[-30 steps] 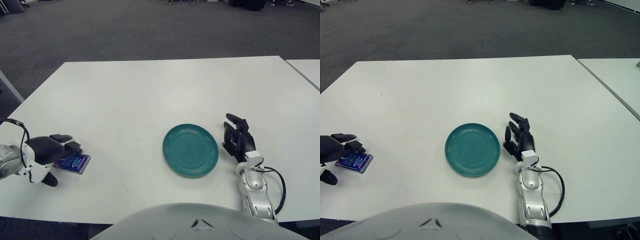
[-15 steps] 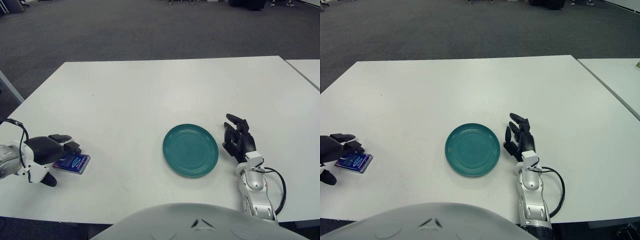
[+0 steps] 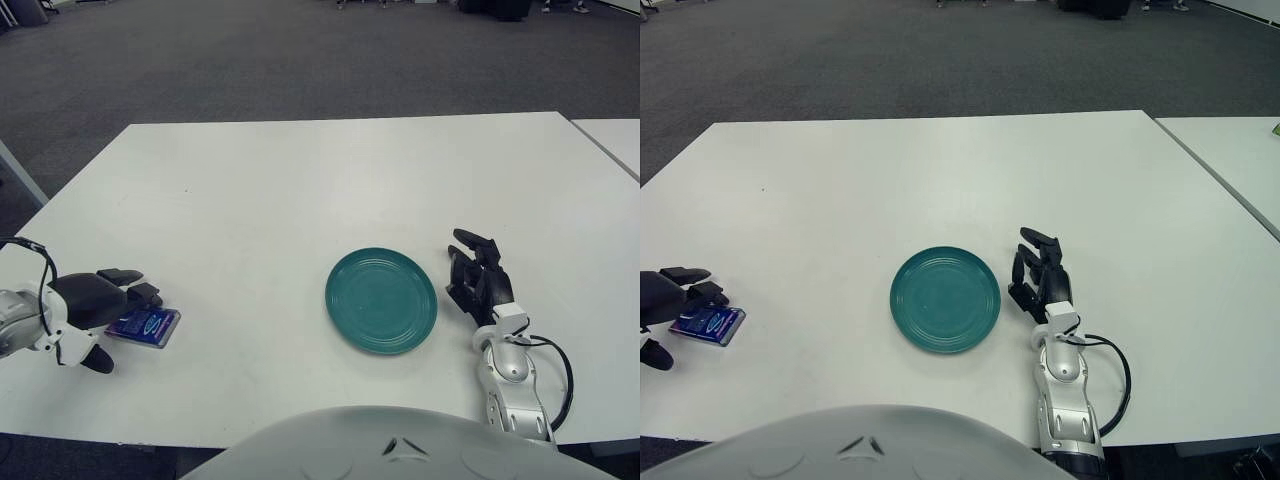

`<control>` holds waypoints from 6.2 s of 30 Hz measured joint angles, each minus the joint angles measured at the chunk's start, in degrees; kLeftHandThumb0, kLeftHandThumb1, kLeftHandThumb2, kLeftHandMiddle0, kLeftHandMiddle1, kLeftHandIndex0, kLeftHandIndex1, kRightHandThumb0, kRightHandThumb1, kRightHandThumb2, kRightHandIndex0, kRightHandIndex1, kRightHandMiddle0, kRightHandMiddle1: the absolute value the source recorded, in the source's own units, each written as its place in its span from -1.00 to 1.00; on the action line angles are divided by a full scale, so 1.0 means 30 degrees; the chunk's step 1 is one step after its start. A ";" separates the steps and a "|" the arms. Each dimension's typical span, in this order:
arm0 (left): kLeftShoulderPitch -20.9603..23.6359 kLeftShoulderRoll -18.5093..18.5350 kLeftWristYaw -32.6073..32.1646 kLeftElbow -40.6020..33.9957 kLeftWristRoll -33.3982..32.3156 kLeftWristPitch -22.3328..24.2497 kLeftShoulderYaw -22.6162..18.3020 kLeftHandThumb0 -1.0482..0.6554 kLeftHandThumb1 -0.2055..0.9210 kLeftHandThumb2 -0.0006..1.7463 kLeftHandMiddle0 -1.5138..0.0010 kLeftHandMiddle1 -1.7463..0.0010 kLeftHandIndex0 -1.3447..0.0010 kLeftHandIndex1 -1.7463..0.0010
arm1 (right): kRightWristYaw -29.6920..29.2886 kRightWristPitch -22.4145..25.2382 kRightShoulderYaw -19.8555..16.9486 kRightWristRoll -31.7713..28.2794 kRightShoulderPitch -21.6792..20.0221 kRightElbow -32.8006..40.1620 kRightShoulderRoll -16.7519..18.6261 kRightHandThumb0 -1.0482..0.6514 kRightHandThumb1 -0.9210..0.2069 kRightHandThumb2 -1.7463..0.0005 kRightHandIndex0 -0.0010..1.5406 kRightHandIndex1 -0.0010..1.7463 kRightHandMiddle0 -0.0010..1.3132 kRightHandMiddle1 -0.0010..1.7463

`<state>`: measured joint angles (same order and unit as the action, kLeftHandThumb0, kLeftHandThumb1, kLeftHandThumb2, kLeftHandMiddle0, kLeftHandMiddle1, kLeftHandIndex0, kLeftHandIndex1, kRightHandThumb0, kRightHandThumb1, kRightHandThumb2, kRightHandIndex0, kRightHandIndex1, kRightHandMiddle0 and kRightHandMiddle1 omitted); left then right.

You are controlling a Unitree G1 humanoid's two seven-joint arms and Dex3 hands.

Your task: Put the gum into the plate.

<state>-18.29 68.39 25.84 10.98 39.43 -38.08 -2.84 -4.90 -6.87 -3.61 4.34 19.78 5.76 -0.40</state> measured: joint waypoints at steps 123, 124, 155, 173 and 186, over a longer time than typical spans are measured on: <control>0.2737 -0.3560 0.0754 -0.4086 -0.4011 0.4258 0.0558 -1.00 1.00 -0.74 1.00 0.99 1.00 0.98 | 0.1419 0.0223 -0.1218 -0.1644 0.0566 0.0526 -0.0423 -0.73 -1.00 0.02 -0.62 -0.45 -1.00 0.20; 0.2651 -0.3456 0.0936 -0.4159 -0.4068 0.4319 0.0479 -1.00 1.00 -0.75 1.00 0.99 1.00 0.99 | 0.1417 0.0243 -0.1216 -0.1641 0.0565 0.0539 -0.0425 -0.73 -1.00 0.02 -0.62 -0.45 -1.00 0.20; 0.2605 -0.3384 0.0645 -0.2781 -0.1423 0.6123 0.1292 -1.00 1.00 -0.81 1.00 1.00 0.97 0.98 | 0.1593 0.0426 -0.1375 -0.1740 0.0478 0.0550 -0.0786 -0.75 -1.00 0.00 -0.62 -0.45 -1.00 0.15; 0.2809 -0.3496 -0.0280 -0.2501 -0.0700 0.6017 0.1832 -1.00 0.93 -0.88 0.97 1.00 0.98 0.78 | 0.1960 0.0675 -0.1861 -0.2110 0.0530 0.0662 -0.1082 -0.75 -1.00 0.01 -0.56 -0.42 -1.00 0.13; 0.5049 -0.4470 -0.6823 0.5155 0.1627 0.4027 0.5326 -1.00 0.96 -0.92 0.90 0.98 1.00 0.47 | 0.2473 0.0832 -0.2316 -0.2589 0.0386 0.0507 -0.1563 -0.75 -1.00 0.01 -0.55 -0.41 -1.00 0.16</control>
<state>-3.14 54.98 5.37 26.44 44.32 -26.00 13.14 2.52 -4.37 -10.56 -3.42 20.94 7.28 -5.09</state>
